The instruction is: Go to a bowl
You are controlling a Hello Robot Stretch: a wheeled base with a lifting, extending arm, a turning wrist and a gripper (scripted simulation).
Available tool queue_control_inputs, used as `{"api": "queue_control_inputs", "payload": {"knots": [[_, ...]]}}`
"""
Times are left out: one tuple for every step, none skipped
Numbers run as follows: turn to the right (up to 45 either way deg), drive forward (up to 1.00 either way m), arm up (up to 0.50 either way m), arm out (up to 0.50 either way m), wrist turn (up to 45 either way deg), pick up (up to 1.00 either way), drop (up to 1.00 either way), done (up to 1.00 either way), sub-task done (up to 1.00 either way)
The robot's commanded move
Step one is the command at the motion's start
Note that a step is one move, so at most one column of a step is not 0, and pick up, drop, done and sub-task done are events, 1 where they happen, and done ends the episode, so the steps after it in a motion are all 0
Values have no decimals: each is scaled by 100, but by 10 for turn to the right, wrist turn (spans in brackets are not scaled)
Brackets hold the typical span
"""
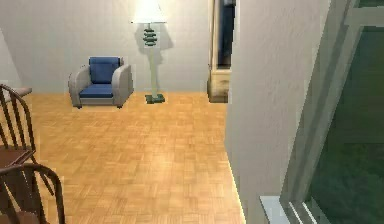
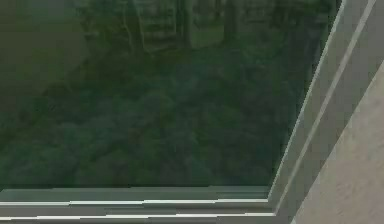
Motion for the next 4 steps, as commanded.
{"api": "queue_control_inputs", "payload": {"knots": [[0,90,0,0,0,0,0,0,0],[-390,0,0,0,0,0,0,0,0],[0,100,0,0,0,0,0,0,0],[0,40,0,0,0,0,0,0,0]]}}
